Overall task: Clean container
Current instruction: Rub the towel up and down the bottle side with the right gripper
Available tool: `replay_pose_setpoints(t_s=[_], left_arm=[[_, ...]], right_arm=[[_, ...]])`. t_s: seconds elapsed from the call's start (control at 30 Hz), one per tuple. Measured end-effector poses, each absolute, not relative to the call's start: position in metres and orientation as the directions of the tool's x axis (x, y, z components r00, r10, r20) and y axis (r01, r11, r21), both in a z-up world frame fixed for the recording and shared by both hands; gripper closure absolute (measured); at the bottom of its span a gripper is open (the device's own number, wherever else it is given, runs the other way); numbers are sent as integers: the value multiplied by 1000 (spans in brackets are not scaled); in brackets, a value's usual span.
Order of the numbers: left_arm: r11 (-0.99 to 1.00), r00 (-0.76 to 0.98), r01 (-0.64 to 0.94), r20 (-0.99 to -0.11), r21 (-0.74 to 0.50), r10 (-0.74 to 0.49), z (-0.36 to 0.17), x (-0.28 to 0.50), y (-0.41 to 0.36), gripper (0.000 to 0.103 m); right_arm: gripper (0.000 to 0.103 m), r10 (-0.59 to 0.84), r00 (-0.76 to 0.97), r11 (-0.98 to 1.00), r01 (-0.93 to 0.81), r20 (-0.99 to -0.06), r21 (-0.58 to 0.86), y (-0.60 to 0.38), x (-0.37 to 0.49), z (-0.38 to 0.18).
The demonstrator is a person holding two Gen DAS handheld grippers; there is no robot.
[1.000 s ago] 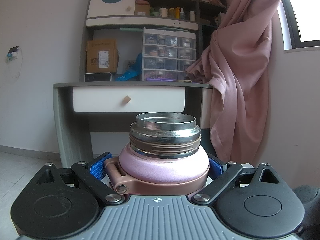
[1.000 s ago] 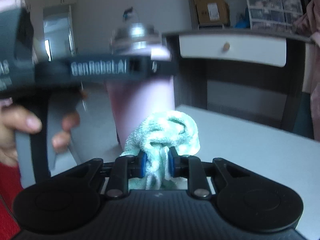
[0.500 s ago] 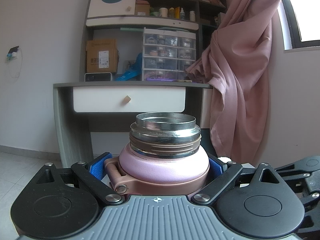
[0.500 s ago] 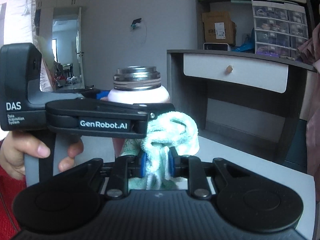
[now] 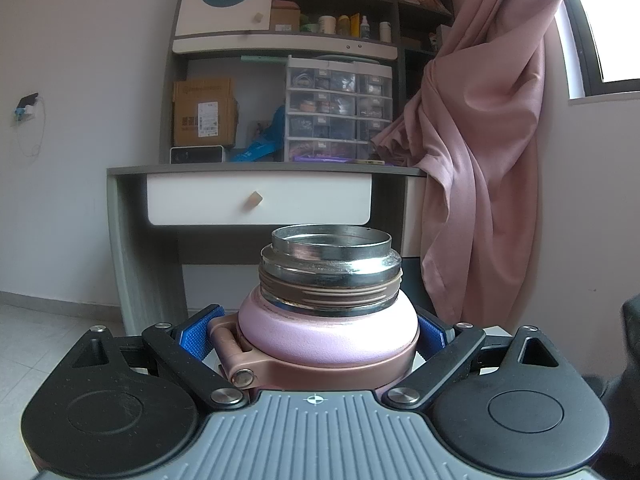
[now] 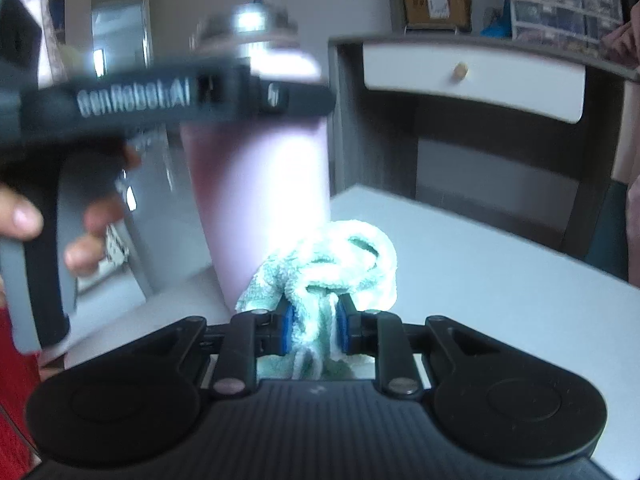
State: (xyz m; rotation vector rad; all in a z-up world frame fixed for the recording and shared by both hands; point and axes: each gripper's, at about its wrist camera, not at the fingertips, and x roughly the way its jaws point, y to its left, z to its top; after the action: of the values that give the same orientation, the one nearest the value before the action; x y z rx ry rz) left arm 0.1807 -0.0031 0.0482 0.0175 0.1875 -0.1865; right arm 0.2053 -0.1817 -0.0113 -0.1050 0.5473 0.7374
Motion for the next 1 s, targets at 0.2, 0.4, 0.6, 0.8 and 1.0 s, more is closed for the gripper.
replay_pose_setpoints(t_s=[0.2,0.4,0.6,0.8,1.0], left_arm=[[983,966,186,-186,1,-182,48,180,-4,8],[982,965,187,-185,0,-184,48,180,-3,8],[982,965,187,-186,2,-184,47,179,-4,8],[982,965,188,-186,1,-184,48,180,-3,8],[983,965,186,-186,-2,-183,48,180,-3,8]], right_arm=[[81,601,604,741,-667,-524,81,-177,201,-17],[81,612,613,739,-669,-499,85,-182,203,-11],[81,628,648,740,-668,-430,73,-192,199,13],[81,656,674,732,-678,-340,68,-202,193,41],[81,658,678,729,-683,-327,50,-200,200,46]])
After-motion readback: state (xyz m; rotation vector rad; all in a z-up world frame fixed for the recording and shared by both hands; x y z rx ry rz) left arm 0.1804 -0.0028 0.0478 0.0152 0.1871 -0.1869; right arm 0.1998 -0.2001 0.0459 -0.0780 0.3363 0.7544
